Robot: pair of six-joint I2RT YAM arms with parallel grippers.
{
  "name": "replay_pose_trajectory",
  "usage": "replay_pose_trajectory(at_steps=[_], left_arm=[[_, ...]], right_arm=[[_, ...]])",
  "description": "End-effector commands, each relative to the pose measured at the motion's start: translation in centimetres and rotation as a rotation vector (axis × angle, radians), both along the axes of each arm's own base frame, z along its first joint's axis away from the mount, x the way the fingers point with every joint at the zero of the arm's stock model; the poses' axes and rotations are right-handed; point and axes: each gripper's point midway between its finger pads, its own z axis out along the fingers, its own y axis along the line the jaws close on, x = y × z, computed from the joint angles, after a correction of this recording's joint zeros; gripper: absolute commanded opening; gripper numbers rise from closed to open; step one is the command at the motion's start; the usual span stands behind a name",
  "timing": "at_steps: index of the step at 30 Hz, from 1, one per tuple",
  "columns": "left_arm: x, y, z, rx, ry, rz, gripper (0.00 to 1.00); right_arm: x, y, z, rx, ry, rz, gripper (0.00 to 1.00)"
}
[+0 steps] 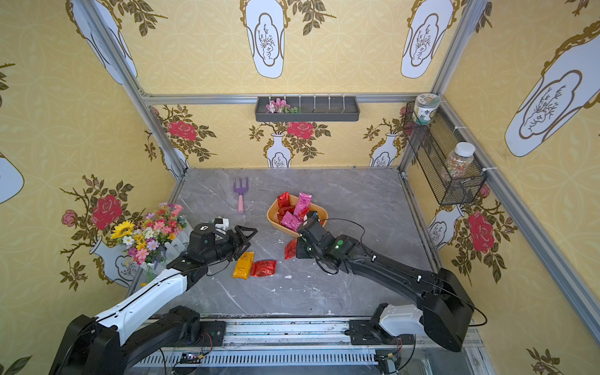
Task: Take the tea bags out of the storage box
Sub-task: Place the tea bag at the center of the board.
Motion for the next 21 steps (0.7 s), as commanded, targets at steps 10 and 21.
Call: replay_pose_trajectory(at_steps=[10, 21], left_arm=[[0.3, -0.2, 0.2, -0.011, -0.021, -0.002, 0.82], [0.5, -0.3, 0.2, -0.017, -0.019, -0.004, 0.83]], right_arm=[[-0.6, 1.9, -2.6, 0.115, 0.06, -0.017, 0.0], [-1.7, 3.3, -5.0, 0.124, 0.1, 0.002, 0.0]])
